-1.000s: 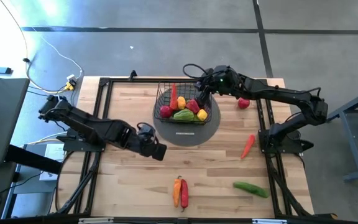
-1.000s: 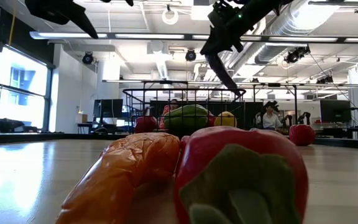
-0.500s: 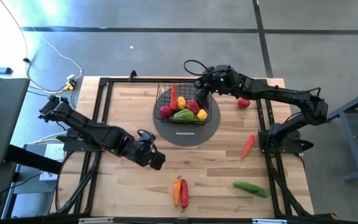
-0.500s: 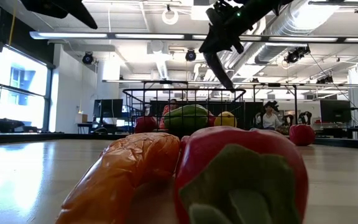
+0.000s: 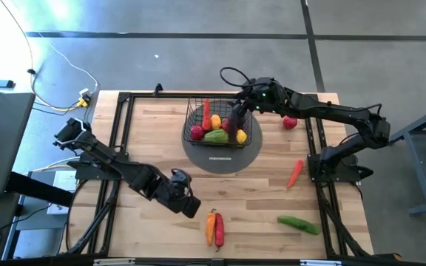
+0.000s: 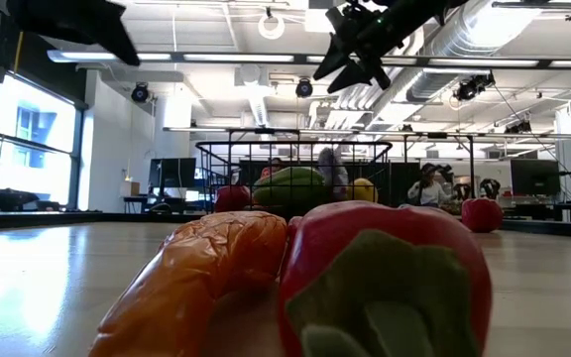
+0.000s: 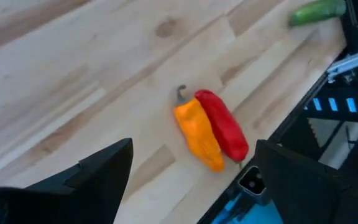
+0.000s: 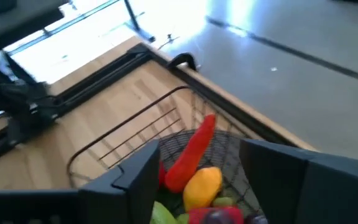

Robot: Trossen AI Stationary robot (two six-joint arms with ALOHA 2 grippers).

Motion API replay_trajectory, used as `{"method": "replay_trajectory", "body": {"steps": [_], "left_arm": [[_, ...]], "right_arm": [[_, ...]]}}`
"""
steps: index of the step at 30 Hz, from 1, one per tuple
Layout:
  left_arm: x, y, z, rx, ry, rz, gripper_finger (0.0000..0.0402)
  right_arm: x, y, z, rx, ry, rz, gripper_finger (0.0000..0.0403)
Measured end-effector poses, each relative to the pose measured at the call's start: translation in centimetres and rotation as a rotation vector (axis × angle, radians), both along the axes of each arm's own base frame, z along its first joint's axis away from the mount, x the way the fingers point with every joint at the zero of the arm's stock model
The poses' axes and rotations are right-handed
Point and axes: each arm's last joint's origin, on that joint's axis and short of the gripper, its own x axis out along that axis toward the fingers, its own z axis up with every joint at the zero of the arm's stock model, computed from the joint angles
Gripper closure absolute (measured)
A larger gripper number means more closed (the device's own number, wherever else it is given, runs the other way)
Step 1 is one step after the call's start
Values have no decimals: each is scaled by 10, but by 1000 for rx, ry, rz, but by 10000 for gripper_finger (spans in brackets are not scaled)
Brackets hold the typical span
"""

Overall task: Build produce basket
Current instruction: Put the yellow pepper into the wire basket

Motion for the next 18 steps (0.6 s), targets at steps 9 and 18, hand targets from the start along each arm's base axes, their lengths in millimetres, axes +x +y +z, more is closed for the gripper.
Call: {"method": "replay_trajectory", "body": {"steps": [9,18], "left_arm": [[16,-18,-19,-25,-39,-21,73],[25,-32,-47,-15,4,14,73]], "right_arm": [[1,-2,5,-40,-40,-40,171],[1,-1,4,-31,-35,-34,171]]}}
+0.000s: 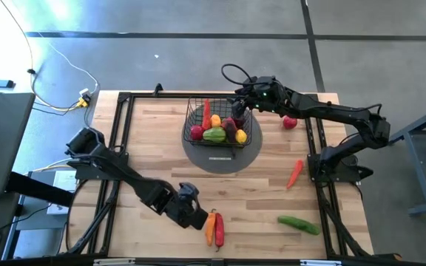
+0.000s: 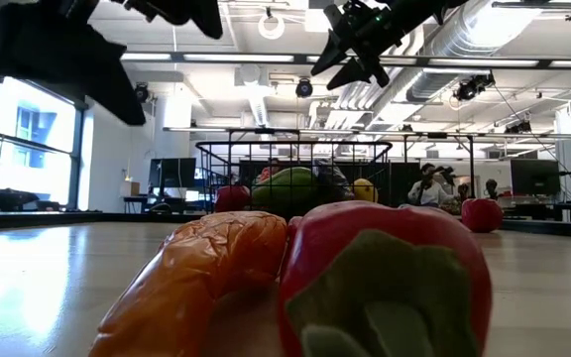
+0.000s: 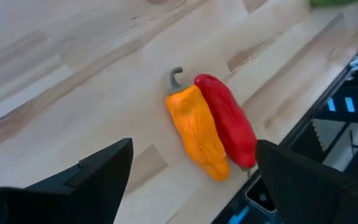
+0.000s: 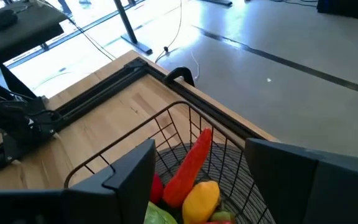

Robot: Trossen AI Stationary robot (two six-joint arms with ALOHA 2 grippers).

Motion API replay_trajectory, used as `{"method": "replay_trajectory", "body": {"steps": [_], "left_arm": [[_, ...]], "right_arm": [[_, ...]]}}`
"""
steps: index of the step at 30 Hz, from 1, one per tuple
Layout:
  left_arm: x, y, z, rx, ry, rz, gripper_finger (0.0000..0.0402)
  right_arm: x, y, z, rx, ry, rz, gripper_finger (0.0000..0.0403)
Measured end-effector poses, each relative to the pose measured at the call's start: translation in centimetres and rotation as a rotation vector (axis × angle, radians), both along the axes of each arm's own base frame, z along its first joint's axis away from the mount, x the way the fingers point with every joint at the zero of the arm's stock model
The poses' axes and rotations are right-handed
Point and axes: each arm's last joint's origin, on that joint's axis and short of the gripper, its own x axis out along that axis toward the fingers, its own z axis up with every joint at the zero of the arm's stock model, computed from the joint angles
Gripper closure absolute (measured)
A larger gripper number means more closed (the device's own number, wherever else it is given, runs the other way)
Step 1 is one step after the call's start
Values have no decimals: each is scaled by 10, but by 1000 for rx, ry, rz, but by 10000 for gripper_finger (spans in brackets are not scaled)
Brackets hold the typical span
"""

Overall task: Build produce basket
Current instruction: Put the yellow pepper into the wire basket

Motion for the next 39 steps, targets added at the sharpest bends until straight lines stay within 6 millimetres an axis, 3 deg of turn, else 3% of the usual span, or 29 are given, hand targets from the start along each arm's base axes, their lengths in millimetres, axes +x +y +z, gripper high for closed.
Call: {"method": "replay_trajectory", "body": {"steps": [14,31,39], "left_arm": [[20,-13,-42,-2,1,-15,73],[23,-7,-42,28,-8,-1,73],[32,-13,-65,-18,4,-23,73]], "right_arm": [[3,9,0,2,6,31,171],[3,9,0,4,5,31,171],[3,10,-1,9,13,30,171]]}}
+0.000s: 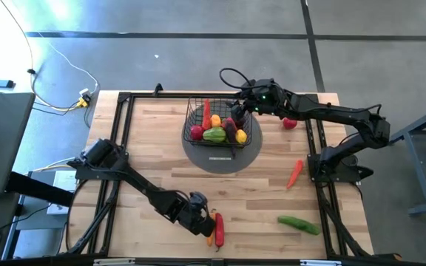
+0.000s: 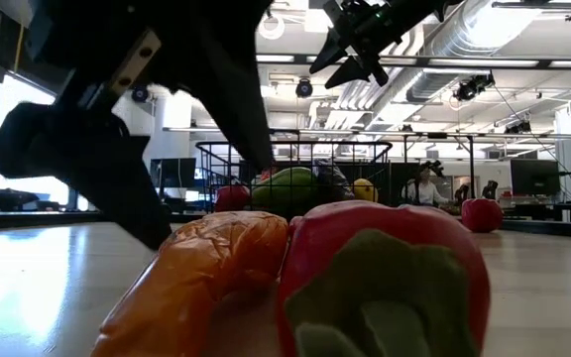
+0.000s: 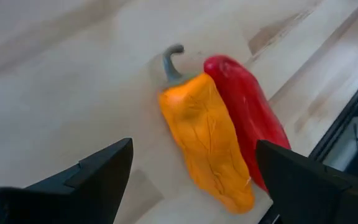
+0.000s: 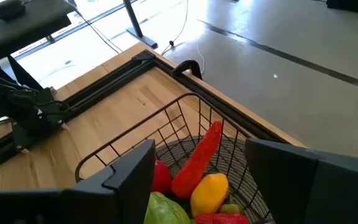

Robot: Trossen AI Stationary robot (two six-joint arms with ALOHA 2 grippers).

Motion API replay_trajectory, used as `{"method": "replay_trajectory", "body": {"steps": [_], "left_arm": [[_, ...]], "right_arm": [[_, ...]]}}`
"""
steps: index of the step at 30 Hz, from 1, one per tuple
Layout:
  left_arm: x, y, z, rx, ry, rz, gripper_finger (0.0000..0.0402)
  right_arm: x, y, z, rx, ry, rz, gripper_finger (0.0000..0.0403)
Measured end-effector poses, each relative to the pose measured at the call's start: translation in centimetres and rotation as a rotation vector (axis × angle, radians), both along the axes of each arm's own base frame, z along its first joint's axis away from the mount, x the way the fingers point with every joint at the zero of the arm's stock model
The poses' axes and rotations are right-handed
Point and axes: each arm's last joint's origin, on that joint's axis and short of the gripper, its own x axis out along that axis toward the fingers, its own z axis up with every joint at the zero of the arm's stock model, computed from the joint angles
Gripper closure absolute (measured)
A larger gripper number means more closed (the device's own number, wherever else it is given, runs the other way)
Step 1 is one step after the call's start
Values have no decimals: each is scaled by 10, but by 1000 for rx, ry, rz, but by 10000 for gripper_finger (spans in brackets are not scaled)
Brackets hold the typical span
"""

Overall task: Build produce basket
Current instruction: Put the yellow pepper into the wire basket

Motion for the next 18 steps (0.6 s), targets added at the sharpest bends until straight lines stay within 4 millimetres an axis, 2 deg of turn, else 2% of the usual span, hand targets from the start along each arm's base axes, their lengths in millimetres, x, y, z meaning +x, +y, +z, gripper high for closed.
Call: {"method": "replay_trajectory", "body": {"steps": [6,18], "left_arm": [[4,-2,-15,-13,20,10,73],[0,4,-20,-5,111,16,87]], "right_arm": [[0,0,0,19,-5,-9,171],[-1,0,-1,21,2,-11,171]]}}
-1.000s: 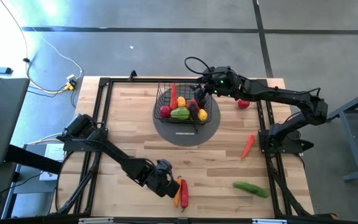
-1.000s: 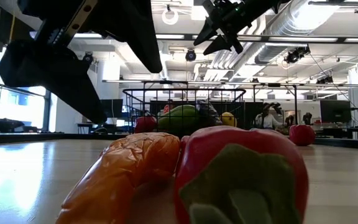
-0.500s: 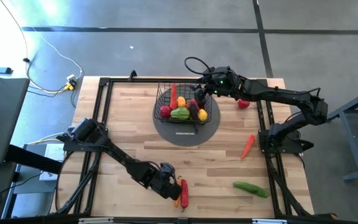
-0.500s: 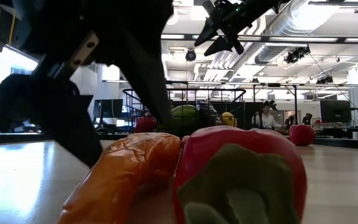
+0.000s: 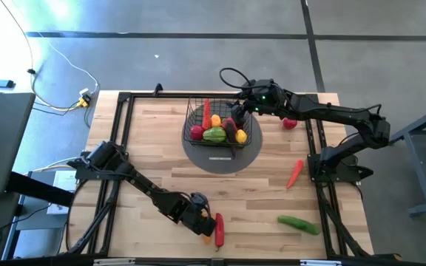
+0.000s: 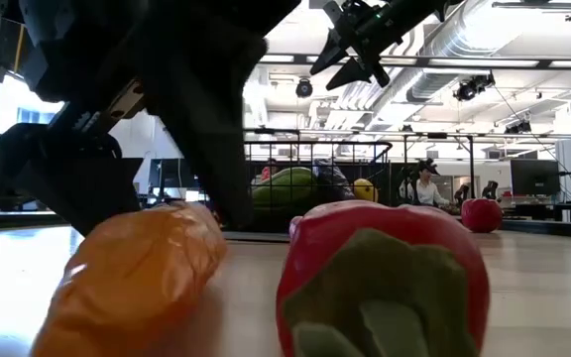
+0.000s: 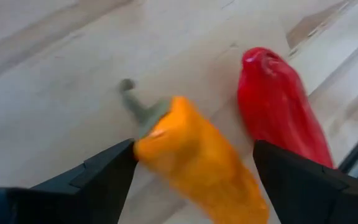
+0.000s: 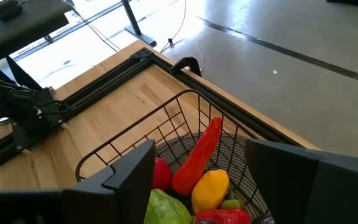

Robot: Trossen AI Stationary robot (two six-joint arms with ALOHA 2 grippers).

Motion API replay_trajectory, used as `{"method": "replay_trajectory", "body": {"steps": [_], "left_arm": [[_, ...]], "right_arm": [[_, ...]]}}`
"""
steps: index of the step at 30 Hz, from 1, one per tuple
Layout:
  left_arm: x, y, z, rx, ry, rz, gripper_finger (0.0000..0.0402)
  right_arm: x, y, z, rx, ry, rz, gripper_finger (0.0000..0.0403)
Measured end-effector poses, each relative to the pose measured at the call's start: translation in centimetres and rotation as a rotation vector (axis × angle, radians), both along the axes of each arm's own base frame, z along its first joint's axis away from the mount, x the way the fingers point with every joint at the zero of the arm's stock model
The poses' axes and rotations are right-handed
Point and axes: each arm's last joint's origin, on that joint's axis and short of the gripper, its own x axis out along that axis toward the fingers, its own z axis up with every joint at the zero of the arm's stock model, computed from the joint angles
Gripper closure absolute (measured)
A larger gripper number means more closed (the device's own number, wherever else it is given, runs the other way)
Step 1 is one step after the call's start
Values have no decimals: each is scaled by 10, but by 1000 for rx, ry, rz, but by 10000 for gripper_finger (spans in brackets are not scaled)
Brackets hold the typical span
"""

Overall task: Build produce basket
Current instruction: Put the yellow pepper into the wire basket

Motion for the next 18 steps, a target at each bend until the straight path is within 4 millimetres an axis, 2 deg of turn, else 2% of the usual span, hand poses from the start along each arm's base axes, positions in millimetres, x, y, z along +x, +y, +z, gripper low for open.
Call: {"method": "replay_trajectory", "body": {"steps": [10,18], "left_arm": [[-7,3,-4,12,86,-15,141],[-9,4,-5,20,107,-31,246]], "right_arm": [[0,0,0,0,1,0,171],[0,0,0,-5,3,-1,171]]}}
